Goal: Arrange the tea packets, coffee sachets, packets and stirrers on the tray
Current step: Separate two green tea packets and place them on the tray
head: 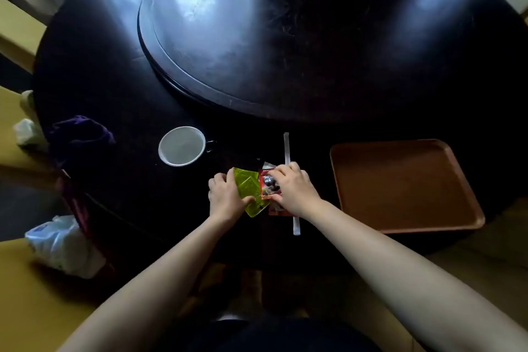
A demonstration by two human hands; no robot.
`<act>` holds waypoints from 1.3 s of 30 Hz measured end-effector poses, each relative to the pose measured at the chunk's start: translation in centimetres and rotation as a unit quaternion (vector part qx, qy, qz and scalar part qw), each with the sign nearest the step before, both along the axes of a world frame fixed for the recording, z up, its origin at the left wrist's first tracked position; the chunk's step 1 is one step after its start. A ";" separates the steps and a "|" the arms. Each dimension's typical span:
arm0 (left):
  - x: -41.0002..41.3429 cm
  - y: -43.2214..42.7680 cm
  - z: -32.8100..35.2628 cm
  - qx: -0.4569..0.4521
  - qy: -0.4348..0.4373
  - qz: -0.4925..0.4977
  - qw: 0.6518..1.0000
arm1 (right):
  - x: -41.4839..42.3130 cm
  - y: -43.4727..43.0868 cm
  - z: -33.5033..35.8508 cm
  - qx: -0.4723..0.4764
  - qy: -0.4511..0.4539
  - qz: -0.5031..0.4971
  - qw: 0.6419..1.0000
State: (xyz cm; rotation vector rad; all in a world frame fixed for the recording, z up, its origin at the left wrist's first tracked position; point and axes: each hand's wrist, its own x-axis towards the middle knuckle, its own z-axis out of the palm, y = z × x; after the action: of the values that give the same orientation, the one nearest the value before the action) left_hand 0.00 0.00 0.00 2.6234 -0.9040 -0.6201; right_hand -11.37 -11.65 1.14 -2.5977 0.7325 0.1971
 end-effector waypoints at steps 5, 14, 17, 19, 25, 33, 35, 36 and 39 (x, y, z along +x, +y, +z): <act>1.4 -0.5 -0.9 -0.065 0.103 0.039 0.992 | 1.3 0.4 -1.1 -0.016 0.028 0.003 0.999; 3.6 0.0 0.1 -0.147 0.192 0.083 0.967 | 0.5 1.2 -2.2 0.007 -0.013 -0.040 0.999; 4.1 0.3 1.1 -0.182 0.233 0.089 0.951 | 0.6 1.1 -1.4 0.043 -0.046 -0.072 0.995; 4.1 0.0 1.9 -0.207 0.296 0.096 0.928 | 0.9 1.2 -0.4 0.098 -0.096 -0.107 0.985; 3.0 -2.5 3.4 -0.256 0.421 0.093 0.865 | 1.1 1.3 2.5 0.258 -0.233 -0.280 0.895; 1.0 -5.8 3.5 -0.261 0.505 0.158 0.807 | -1.0 -1.2 4.3 0.009 -0.314 -0.348 0.883; 0.4 -6.8 4.3 -0.259 0.573 0.175 0.758 | -1.5 -0.8 4.5 -0.065 -0.278 -0.248 0.926; 0.2 -7.2 4.7 -0.252 0.600 0.179 0.738 | -1.8 -0.5 4.5 -0.077 -0.262 -0.206 0.940; -0.3 -8.7 5.1 -0.225 0.628 0.149 0.730 | -2.6 -0.7 4.9 -0.046 -0.251 -0.180 0.950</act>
State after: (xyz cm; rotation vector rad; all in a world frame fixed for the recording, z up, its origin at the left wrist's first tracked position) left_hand -0.30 -8.66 5.06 1.2909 -0.1148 -1.5129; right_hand -13.99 -12.39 6.01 -2.3822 1.0090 -0.5980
